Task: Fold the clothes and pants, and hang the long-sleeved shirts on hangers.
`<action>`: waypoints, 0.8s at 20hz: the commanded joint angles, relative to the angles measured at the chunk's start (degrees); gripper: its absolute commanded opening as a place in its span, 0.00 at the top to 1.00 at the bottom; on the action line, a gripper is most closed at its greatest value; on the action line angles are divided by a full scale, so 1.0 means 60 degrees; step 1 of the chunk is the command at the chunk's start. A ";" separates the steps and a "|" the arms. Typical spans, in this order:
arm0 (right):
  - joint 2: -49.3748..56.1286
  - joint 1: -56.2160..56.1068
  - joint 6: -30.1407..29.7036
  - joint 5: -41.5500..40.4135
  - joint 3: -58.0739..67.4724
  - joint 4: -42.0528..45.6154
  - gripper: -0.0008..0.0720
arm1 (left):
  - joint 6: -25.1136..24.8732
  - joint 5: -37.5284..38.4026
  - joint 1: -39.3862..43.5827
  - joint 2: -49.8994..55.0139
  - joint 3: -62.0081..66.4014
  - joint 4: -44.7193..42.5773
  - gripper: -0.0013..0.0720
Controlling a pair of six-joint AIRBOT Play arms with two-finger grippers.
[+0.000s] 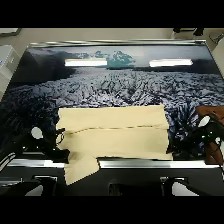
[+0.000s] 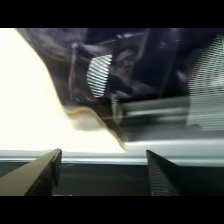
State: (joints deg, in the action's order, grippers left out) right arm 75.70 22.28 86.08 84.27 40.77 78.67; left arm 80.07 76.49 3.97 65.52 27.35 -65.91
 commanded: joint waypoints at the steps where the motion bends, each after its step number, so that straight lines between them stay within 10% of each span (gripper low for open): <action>1: -0.0007 0.0000 -0.0153 -0.0426 -0.0415 -0.0794 0.13 | 0.0011 0.0025 0.0004 -0.0102 0.0015 -0.0055 0.96; 6: -0.0007 0.0000 -0.0142 -0.0135 -0.0550 -0.0976 0.26 | 0.0011 0.0000 0.0004 -0.0098 0.0208 -0.0055 0.96; 10: -0.0011 0.0004 -0.0142 -0.0229 -0.0736 -0.1009 0.93 | 0.0080 0.0011 0.0004 -0.0102 0.0535 -0.0058 0.96; 16: -0.0018 0.0000 -0.0342 0.0579 0.0685 -0.1078 0.94 | 0.0076 0.0310 -0.0375 -0.0222 0.1847 -0.0586 0.96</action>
State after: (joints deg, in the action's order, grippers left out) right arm 75.64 22.28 84.40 85.32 40.42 72.55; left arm 80.53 77.10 3.20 64.55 34.39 -67.07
